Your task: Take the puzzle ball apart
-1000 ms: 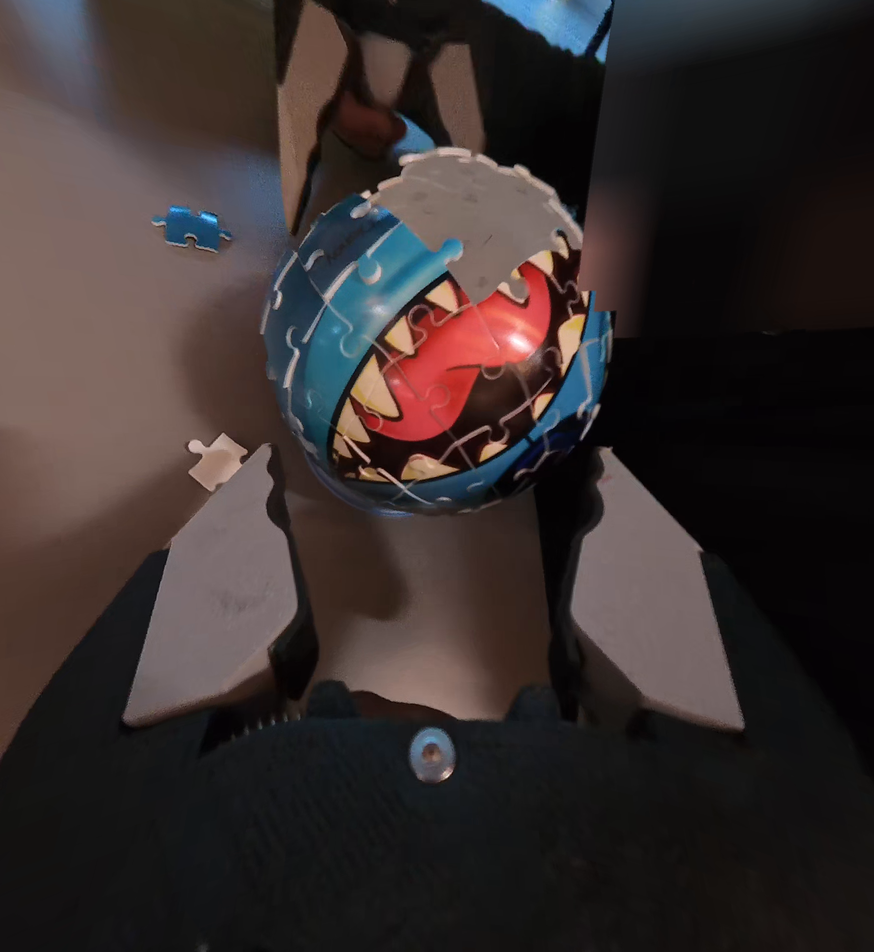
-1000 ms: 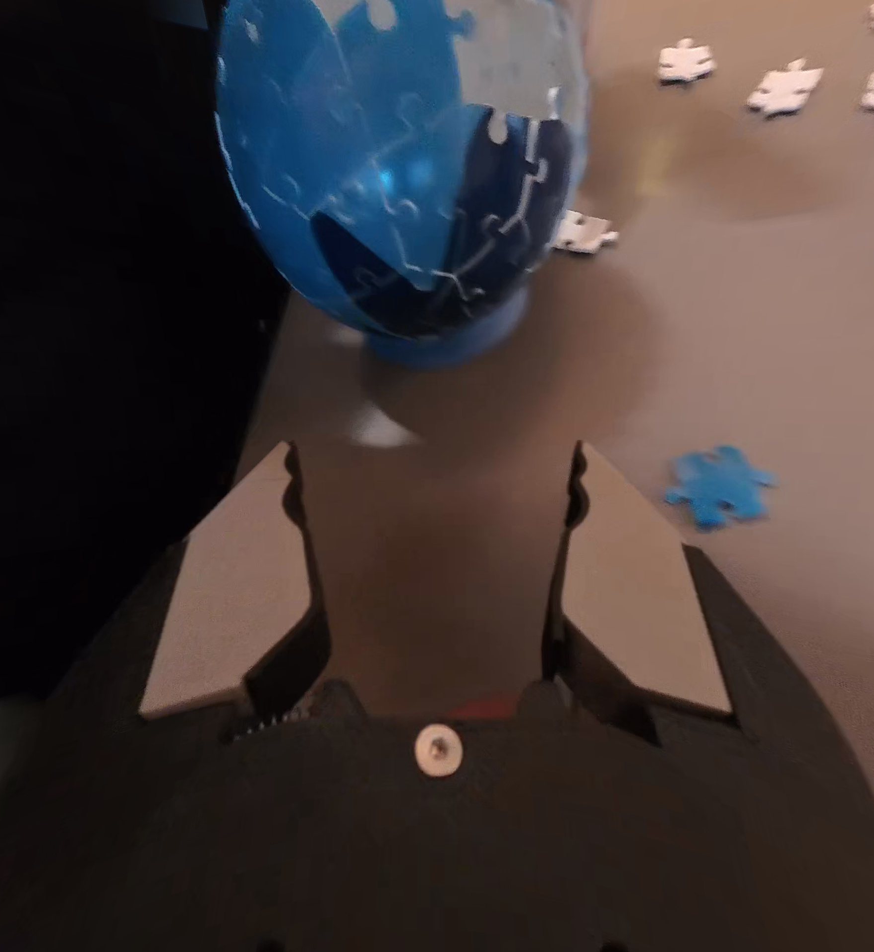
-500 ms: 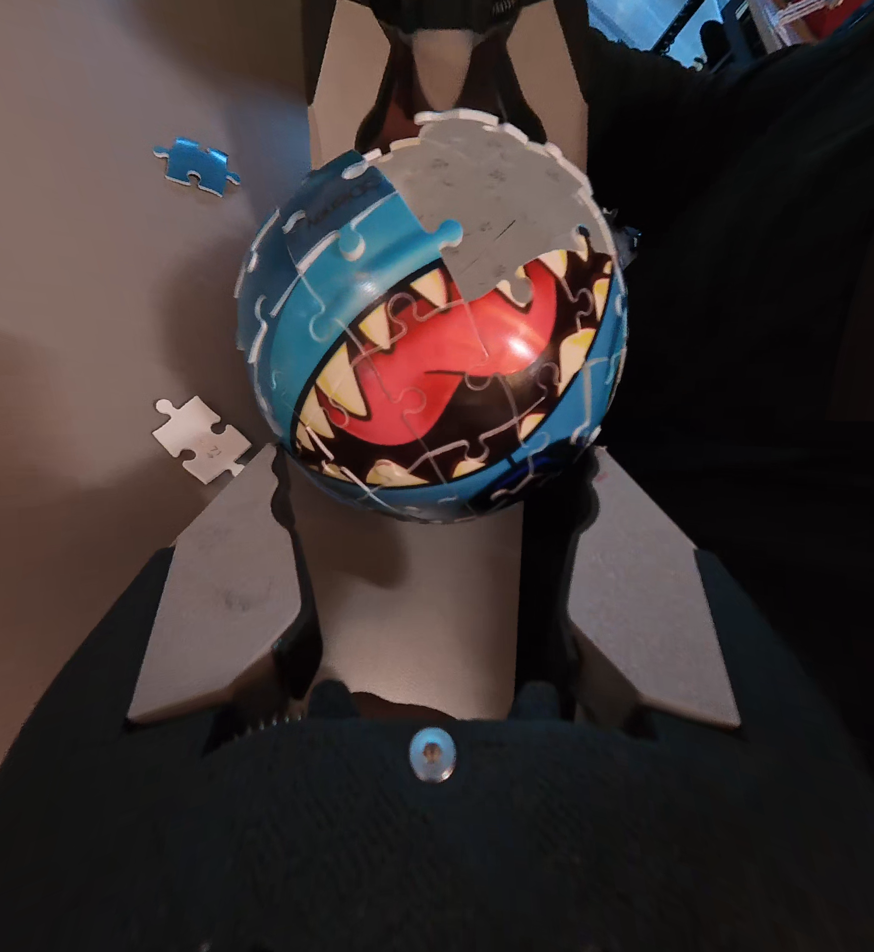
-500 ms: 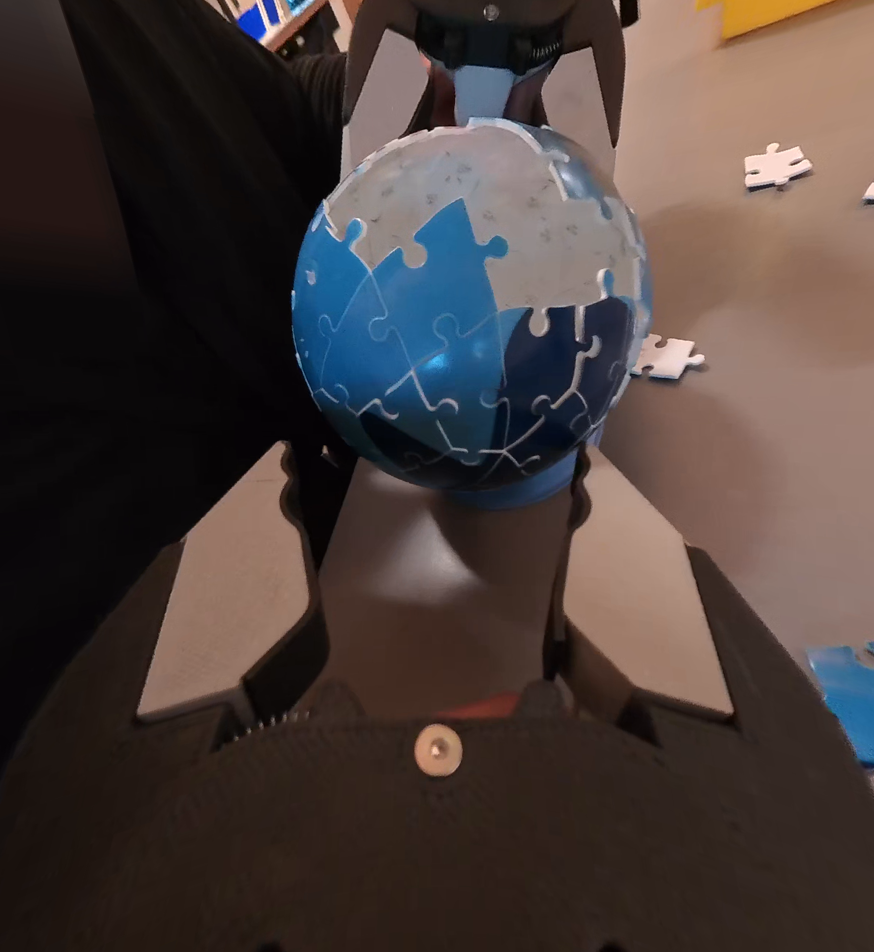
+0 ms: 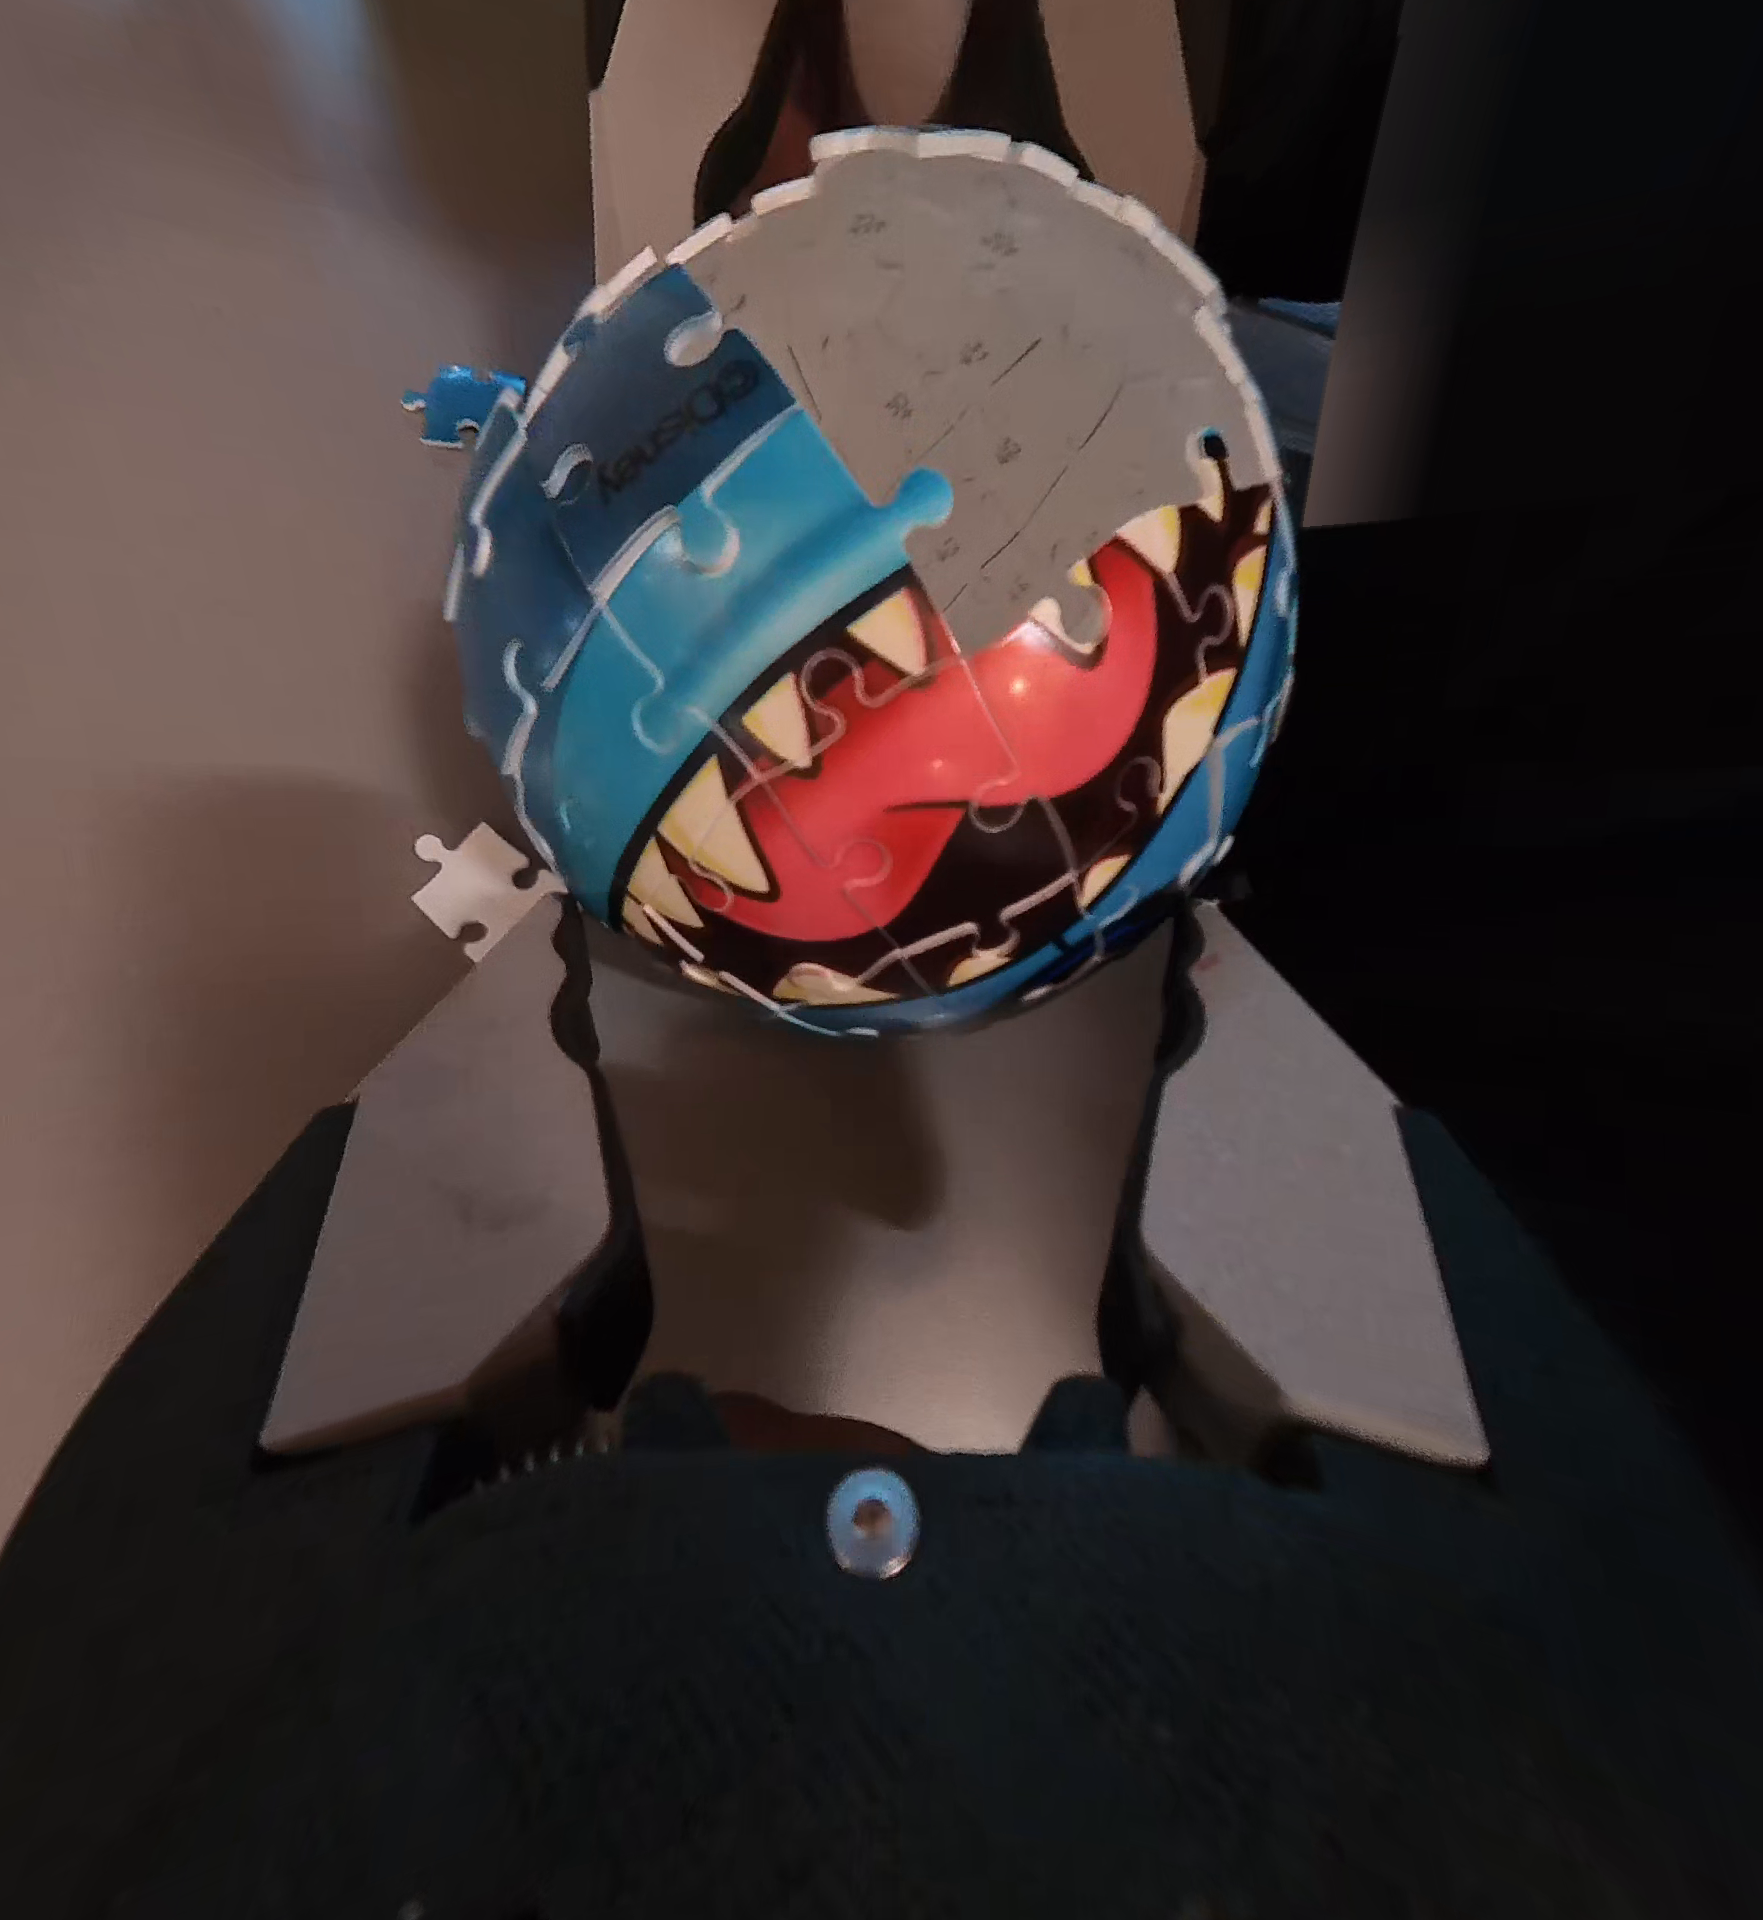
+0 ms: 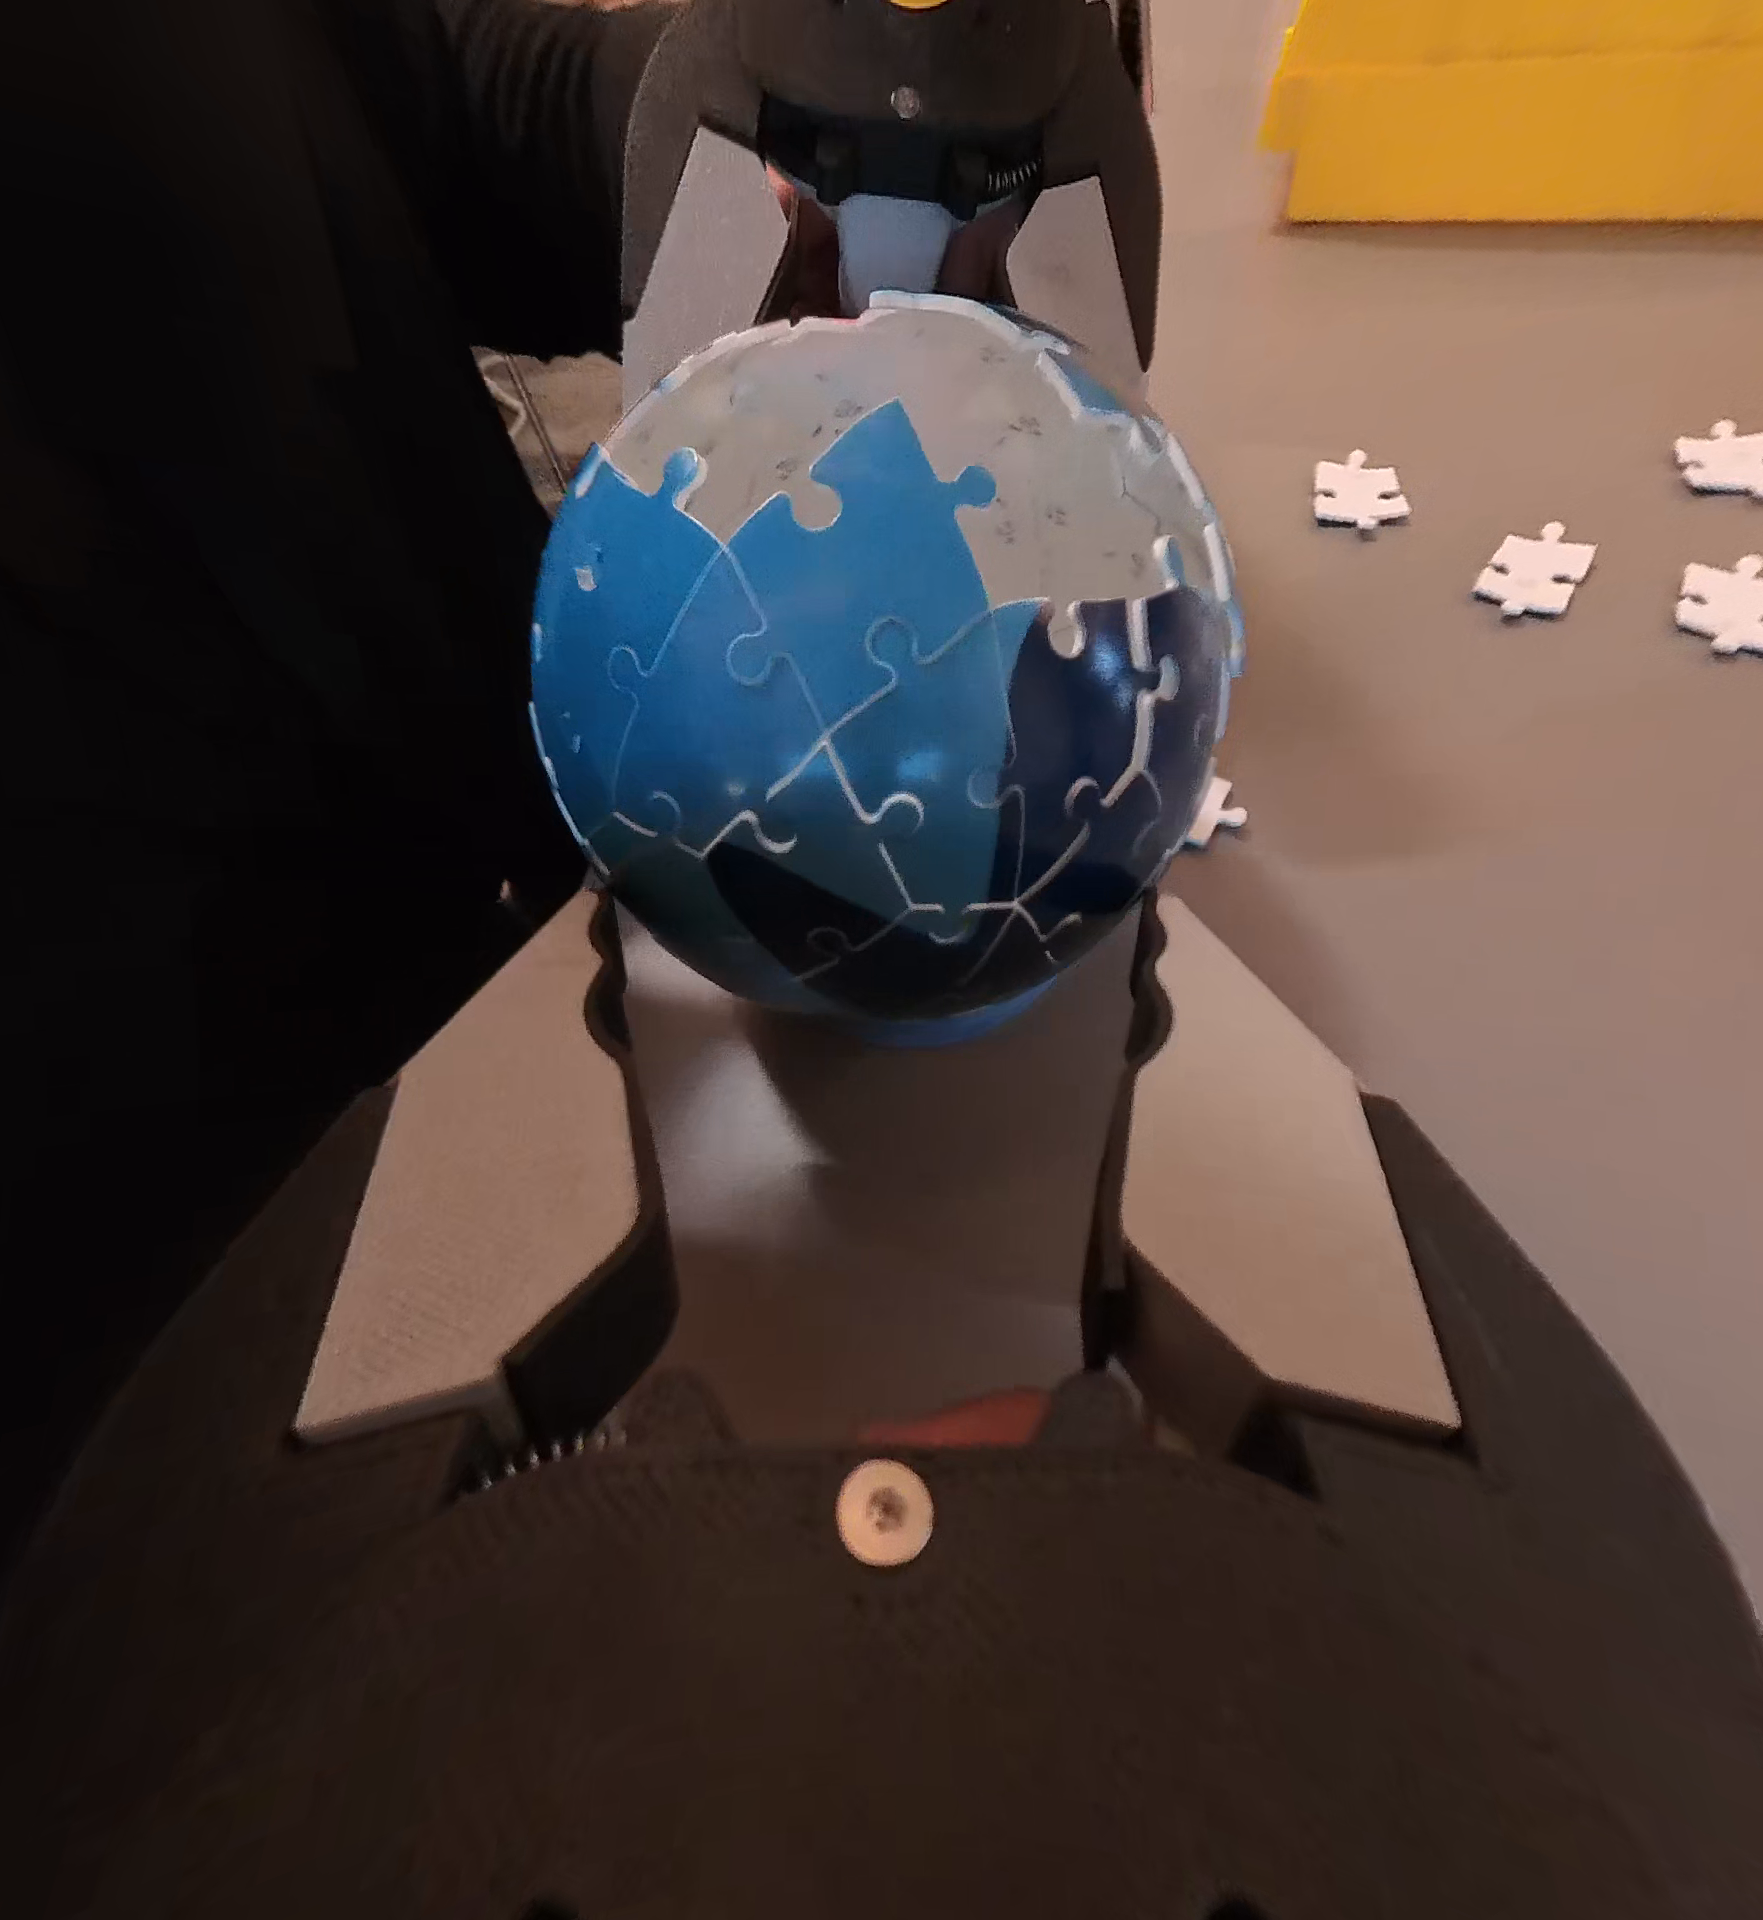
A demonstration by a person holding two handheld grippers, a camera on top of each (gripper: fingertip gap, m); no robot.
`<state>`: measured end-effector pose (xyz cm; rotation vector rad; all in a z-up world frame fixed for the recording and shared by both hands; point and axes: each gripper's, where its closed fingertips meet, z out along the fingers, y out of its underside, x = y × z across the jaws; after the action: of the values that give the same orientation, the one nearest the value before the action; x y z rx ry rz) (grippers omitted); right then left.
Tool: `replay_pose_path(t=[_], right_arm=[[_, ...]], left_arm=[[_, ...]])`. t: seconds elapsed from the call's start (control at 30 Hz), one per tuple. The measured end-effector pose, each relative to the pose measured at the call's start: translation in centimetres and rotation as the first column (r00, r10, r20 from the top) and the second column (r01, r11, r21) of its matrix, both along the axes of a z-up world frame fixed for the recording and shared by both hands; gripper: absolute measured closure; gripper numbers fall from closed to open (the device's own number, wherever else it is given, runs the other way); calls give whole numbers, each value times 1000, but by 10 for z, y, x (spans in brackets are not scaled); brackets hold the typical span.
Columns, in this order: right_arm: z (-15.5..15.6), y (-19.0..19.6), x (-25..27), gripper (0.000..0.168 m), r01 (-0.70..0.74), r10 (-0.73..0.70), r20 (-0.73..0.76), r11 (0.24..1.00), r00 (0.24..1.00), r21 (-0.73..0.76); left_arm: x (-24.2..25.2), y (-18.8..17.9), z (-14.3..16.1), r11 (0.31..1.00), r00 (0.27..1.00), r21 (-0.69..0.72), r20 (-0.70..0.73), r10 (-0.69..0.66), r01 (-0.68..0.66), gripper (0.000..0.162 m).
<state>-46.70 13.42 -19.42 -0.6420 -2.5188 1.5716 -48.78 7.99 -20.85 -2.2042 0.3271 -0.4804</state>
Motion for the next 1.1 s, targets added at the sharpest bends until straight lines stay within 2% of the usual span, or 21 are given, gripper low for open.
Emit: replay_pose_path(t=[0.17,0.23,0.47,0.6,0.9,1.03,1.1], right_arm=[[3,-1,-2,73,16,-7,-117,997,993,69],[2,0,-2,72,16,-6,-127,997,992,80],[2,6,-5,67,-2,2,8,999,1000,-34],[2,1,-3,71,-40,43,38,997,998,-62],[8,-1,-5,69,-48,48,-128,999,991,8],[11,-1,-4,70,-34,53,-240,996,969,84],[10,0,-3,70,-25,52,-251,994,966,108]], left_arm=[[-3,0,-3,998,994,69,-106,2,5,55],[-3,0,-4,997,995,74,-102,7,0,56],[0,-1,-3,997,1000,75,-26,13,-11,58],[-3,-1,-6,995,996,98,-84,14,-6,60],[-5,1,-9,986,990,164,-139,5,18,62],[-5,1,-8,984,994,178,-111,-5,25,62],[-3,1,-6,984,996,176,-92,-9,25,60]])
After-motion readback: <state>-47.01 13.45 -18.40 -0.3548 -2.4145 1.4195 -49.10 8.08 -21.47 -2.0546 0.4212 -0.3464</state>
